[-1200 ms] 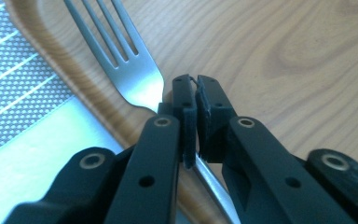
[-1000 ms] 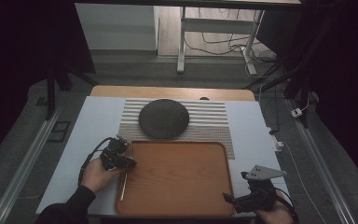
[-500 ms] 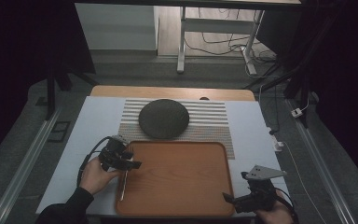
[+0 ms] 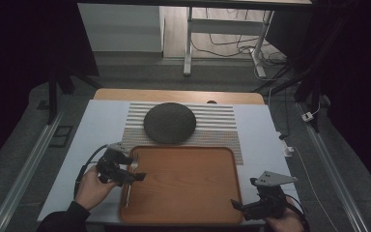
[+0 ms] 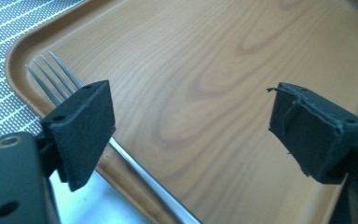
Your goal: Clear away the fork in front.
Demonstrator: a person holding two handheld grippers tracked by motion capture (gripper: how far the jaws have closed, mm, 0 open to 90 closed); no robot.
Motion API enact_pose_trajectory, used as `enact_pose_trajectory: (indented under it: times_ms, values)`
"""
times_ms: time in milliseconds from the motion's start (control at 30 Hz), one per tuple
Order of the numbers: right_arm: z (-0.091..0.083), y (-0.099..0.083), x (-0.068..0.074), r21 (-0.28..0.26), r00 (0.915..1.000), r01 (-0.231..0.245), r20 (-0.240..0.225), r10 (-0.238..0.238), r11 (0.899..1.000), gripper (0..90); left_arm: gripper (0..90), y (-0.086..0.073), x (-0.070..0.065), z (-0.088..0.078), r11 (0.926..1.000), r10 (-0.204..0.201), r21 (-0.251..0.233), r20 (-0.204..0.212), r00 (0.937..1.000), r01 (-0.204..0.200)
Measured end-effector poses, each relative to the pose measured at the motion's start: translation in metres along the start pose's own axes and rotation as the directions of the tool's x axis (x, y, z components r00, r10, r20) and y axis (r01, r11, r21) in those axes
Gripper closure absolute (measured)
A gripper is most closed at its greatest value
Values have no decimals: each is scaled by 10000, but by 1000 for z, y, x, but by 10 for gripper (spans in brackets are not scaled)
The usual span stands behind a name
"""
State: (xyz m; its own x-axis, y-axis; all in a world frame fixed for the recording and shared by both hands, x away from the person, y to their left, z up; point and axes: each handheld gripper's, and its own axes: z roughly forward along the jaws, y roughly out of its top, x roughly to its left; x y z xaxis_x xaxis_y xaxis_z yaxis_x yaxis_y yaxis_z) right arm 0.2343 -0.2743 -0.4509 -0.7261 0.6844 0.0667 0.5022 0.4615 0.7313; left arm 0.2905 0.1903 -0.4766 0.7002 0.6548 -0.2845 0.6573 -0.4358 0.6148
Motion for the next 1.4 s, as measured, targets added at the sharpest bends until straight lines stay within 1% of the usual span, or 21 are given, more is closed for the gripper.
enact_pose_trajectory:
  times_ms: [100,133,233,300,400,500,667,767,933,1200,1300,1400]
  values:
    - [0,0,0,-2,10000,-17,4,17,10000,0,82,-5,-3,-8,9996,19,-271,88,10000,-16]
    - [0,0,0,-4,10000,-17,6,17,10000,0,71,-6,-4,-11,9991,96,-407,119,9999,-91]
    - [0,0,0,27,10000,-36,28,36,10000,0,41,-12,-7,-18,9972,143,-743,166,9998,-130]
    - [0,0,0,20,10000,-47,-15,47,10000,0,30,-16,-9,-23,9953,124,-968,227,9997,-102]
    - [0,0,0,24,10000,-61,-14,61,10000,0,23,-23,-10,-30,9932,24,-1167,280,9996,9]
    - [0,0,0,30,10000,-64,-14,64,10000,0,19,-31,-9,-35,9921,-90,-1247,295,9995,126]
    - [0,0,0,25,10000,-70,-19,70,10000,0,10,-45,-8,-45,9899,-257,-1389,198,9995,282]
    - [0,0,-1,27,10000,-75,-25,75,10000,0,5,-52,-7,-52,9867,-376,-1576,216,9991,405]
    - [0,0,0,25,10000,-63,-17,63,10000,0,4,-65,-6,-62,9811,-538,-1858,92,9985,545]
    - [0,0,0,40,10000,-82,8,82,10000,0,0,-84,-1,-73,9740,-927,-2080,-56,9957,896]
    - [1,1,0,53,10000,-68,19,68,10000,0,0,-89,0,-76,9733,-1009,-2087,-158,9948,954]
    - [1,1,0,59,10000,-53,10,53,10000,0,0,-93,-1,-78,9747,-1096,-1992,-291,9935,1017]
